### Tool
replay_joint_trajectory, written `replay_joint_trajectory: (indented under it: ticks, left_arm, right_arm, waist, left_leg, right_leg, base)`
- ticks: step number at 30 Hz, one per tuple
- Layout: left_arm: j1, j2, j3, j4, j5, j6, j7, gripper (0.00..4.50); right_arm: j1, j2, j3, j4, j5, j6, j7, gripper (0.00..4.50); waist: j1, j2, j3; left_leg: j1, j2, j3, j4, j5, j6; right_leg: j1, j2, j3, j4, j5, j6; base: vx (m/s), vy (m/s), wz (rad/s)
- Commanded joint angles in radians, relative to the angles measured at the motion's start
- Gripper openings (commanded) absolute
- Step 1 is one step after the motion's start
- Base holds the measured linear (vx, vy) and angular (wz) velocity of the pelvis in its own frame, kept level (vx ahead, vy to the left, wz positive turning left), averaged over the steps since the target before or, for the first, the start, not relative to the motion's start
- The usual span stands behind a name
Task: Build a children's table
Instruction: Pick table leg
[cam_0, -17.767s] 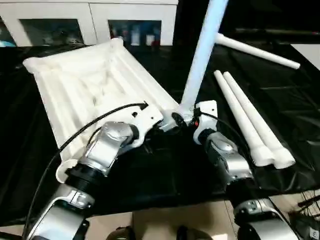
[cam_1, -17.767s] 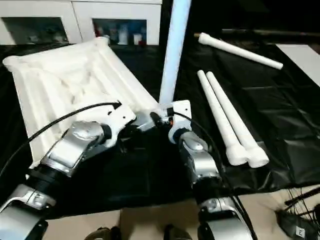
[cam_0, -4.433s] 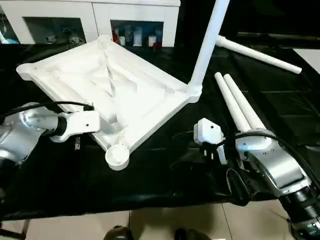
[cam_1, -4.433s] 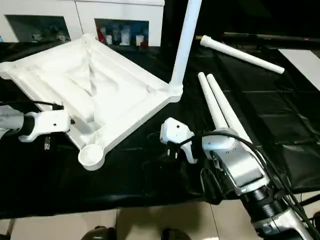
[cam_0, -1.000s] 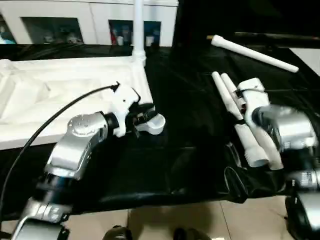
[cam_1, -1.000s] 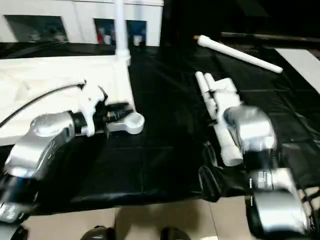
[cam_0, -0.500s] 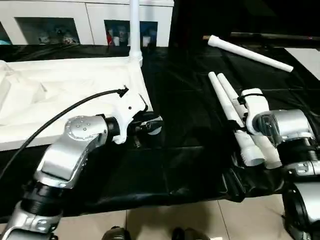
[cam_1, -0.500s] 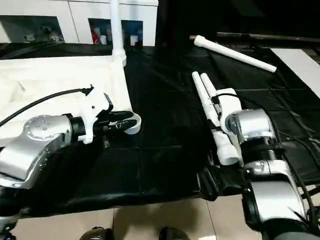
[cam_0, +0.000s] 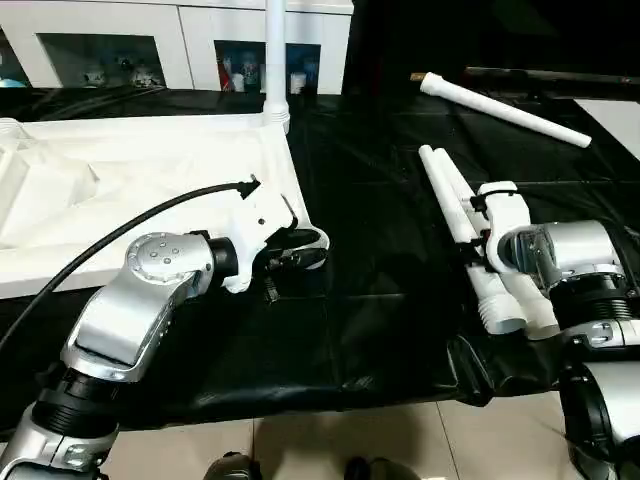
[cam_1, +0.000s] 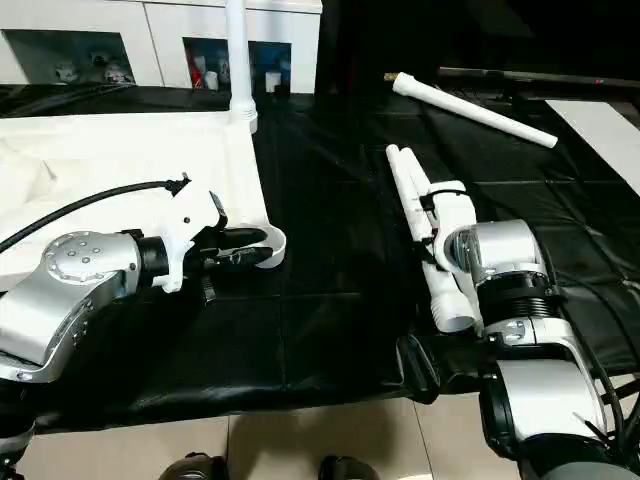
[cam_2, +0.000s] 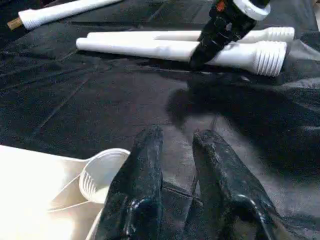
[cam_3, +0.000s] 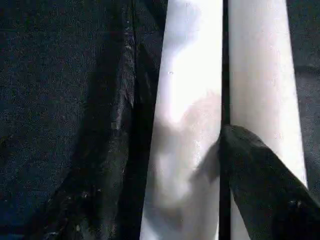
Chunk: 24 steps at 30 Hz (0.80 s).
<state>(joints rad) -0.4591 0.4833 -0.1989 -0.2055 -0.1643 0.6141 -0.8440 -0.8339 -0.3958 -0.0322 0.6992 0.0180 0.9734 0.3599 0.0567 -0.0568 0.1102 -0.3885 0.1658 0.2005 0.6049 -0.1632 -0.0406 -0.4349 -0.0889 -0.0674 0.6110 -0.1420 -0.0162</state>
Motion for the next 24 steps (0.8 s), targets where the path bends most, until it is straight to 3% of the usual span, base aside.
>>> replay_joint_trajectory:
  ticks: [1, 11, 20, 22, 23, 24]
  left_arm:
    - [0.002, 0.004, -0.014, -0.028, -0.005, 0.012, -0.001, 1.22]
    - [-0.005, 0.015, -0.01, -0.025, -0.003, 0.009, 0.005, 1.22]
    - [-0.021, -0.003, 0.009, -0.018, -0.016, 0.025, 0.029, 1.22]
    - [-0.022, -0.015, 0.019, -0.012, -0.019, 0.025, 0.045, 1.22]
    - [-0.023, -0.02, 0.023, -0.009, -0.02, 0.025, 0.053, 1.22]
    - [-0.027, -0.027, 0.028, -0.002, -0.021, 0.027, 0.062, 1.5]
  right_arm:
    - [-0.01, 0.005, -0.009, 0.031, 0.014, 0.006, 0.01, 2.75]
    - [-0.008, 0.024, -0.015, 0.086, 0.021, -0.006, 0.004, 1.92]
    - [-0.021, 0.04, -0.057, 0.136, 0.038, -0.036, -0.04, 1.83]
    - [-0.02, 0.047, -0.071, 0.131, 0.048, -0.045, -0.05, 1.83]
    - [-0.019, 0.05, -0.074, 0.126, 0.052, -0.048, -0.053, 1.83]
    - [-0.021, 0.052, -0.079, 0.124, 0.056, -0.055, -0.054, 1.83]
  waist:
    - [0.002, -0.008, -0.094]
    - [0.002, -0.009, -0.094]
    - [0.003, -0.013, -0.1]
    - [0.007, -0.006, -0.105]
    - [0.006, -0.008, -0.105]
    - [0.008, -0.003, -0.108]
  left_leg:
    - [0.02, 0.052, -0.025, -0.064, -0.191, -0.01]
    - [0.021, 0.053, -0.026, -0.065, -0.202, -0.018]
    - [0.023, 0.053, -0.027, -0.064, -0.227, -0.036]
    - [0.022, 0.053, -0.027, -0.062, -0.222, -0.04]
    - [0.022, 0.053, -0.027, -0.063, -0.223, -0.041]
    - [0.022, 0.052, -0.028, -0.062, -0.224, -0.043]
  right_leg:
    - [0.059, -0.057, 0.049, -0.068, -0.321, -0.167]
    - [0.058, -0.057, 0.048, -0.069, -0.343, -0.157]
    - [0.057, -0.057, 0.047, -0.068, -0.339, -0.158]
    - [0.06, -0.058, 0.046, -0.065, -0.319, -0.165]
    - [0.059, -0.057, 0.046, -0.066, -0.314, -0.165]
    - [0.061, -0.057, 0.046, -0.063, -0.306, -0.169]
  base:
    - [0.0, 0.0, 0.0]
    - [0.0, 0.0, 0.0]
    - [0.0, 0.0, 0.0]
    - [0.0, 0.0, 0.0]
    - [0.0, 0.0, 0.0]
    - [0.0, 0.0, 0.0]
